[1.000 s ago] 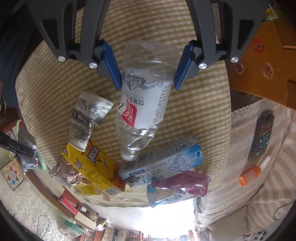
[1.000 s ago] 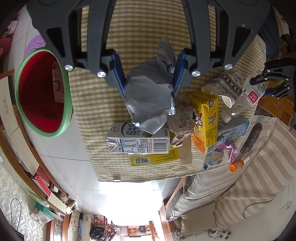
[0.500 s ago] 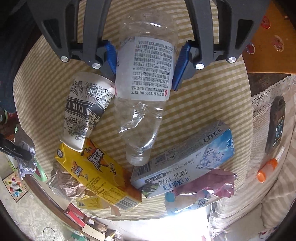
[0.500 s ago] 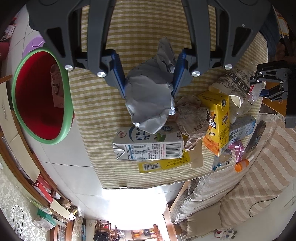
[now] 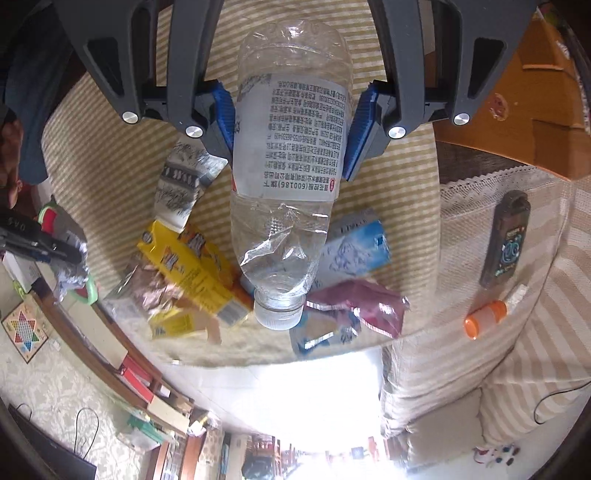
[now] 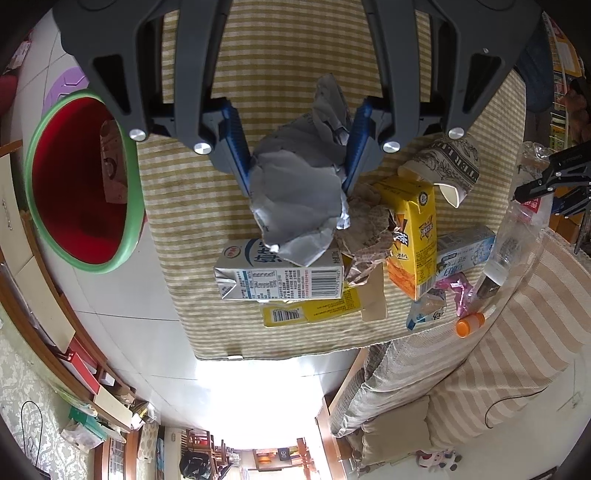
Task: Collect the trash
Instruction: 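Lift the held bottle and grey paper off the table, then carry bottle and grey paper over the red bin and open both tools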
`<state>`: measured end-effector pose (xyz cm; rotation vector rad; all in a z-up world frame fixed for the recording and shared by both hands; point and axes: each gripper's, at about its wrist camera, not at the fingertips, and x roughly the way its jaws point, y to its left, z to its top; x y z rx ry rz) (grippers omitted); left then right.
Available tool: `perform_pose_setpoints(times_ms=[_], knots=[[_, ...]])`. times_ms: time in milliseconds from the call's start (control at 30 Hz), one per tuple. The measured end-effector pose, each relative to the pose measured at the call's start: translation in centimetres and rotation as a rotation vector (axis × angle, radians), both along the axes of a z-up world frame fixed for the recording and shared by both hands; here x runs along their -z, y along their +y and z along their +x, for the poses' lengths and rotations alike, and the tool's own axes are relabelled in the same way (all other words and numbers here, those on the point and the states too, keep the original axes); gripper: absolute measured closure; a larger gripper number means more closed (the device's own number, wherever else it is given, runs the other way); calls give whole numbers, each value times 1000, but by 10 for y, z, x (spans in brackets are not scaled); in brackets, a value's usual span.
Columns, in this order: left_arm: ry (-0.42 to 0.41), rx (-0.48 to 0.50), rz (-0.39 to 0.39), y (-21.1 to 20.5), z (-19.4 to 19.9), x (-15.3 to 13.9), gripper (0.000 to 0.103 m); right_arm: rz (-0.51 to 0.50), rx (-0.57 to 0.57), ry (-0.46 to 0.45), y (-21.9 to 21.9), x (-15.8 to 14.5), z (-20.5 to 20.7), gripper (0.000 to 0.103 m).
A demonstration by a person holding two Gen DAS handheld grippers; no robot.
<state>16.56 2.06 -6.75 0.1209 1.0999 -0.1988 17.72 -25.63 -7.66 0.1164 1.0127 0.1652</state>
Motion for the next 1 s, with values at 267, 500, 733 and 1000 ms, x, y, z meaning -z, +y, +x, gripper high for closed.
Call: perform_pose_setpoints(times_ms=[267,500,733,1000], knots=[[-88,17,-54,-29,2,-41,54,13,11,-57,-16,-27,-11,57],[-110,83,-86,-79,8,-55,54,12,71,-93,-58,-48,-17,57],[-126,180,-111,-146,13,-66,54,14,154,-121,-108,-61,-23,57],[-135,295,-156,-234,22,-73,54,7,248,-136,-171,-70,-33,57]])
